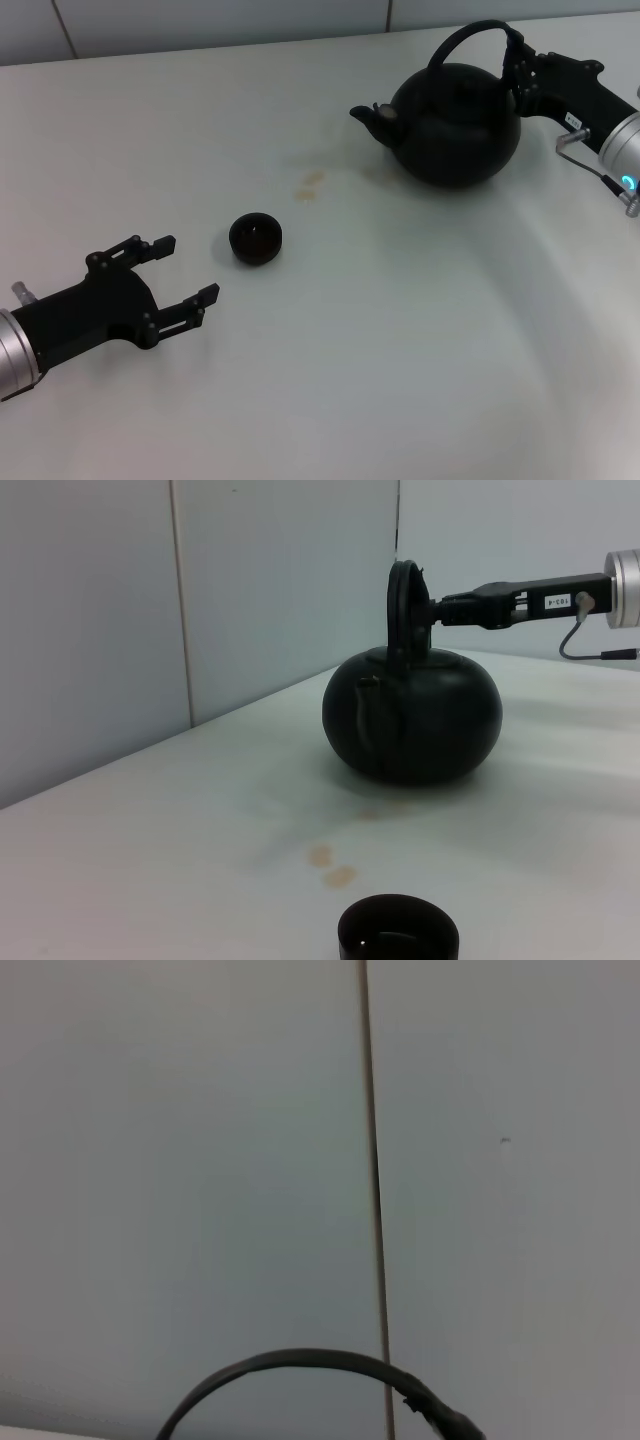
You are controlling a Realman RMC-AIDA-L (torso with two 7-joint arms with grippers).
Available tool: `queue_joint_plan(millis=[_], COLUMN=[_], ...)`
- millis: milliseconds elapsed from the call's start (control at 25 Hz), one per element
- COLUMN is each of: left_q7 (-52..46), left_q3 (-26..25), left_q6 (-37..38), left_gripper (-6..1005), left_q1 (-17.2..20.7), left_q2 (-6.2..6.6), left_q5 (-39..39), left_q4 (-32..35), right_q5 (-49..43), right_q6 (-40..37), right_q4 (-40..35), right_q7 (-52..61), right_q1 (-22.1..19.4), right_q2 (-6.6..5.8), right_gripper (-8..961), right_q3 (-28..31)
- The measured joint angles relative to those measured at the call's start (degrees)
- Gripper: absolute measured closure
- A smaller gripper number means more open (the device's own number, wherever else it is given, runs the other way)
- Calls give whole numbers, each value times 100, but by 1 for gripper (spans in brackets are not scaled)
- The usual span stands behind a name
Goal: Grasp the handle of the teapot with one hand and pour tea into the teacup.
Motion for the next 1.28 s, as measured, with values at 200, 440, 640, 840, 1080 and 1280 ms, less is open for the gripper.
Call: queue_joint_plan(millis=[200, 440, 640, 840, 1080, 1280], left_q7=[-17, -32, -37, -39, -42, -50], left_q3=[0, 0, 0, 0, -52, -52], left_q6=[30, 52, 76, 99, 139, 151], left_gripper=[197, 197, 197, 197, 197, 197], left_q1=[-19, -41, -38, -1, 10, 14], left_q2=[0, 0, 0, 13, 24, 28], left_q5=[0, -1, -1, -1, -1, -1], left_q4=[12, 15, 15, 22, 24, 24], right_q5=[7, 6, 11, 55, -171, -1194], right_q6=[-8, -134, -502, -1443, -2601, -2795], right_q4=[70, 87, 94, 61, -12, -591], right_q7=[-70, -43, -14, 152, 371, 841], right_q1=[4, -85, -285, -740, -1073, -947], right_q2=[1, 15, 18, 12, -13, -6], right_gripper=[881, 881, 775, 571, 248, 194], right_q3=[35, 66, 85, 98, -217, -1342])
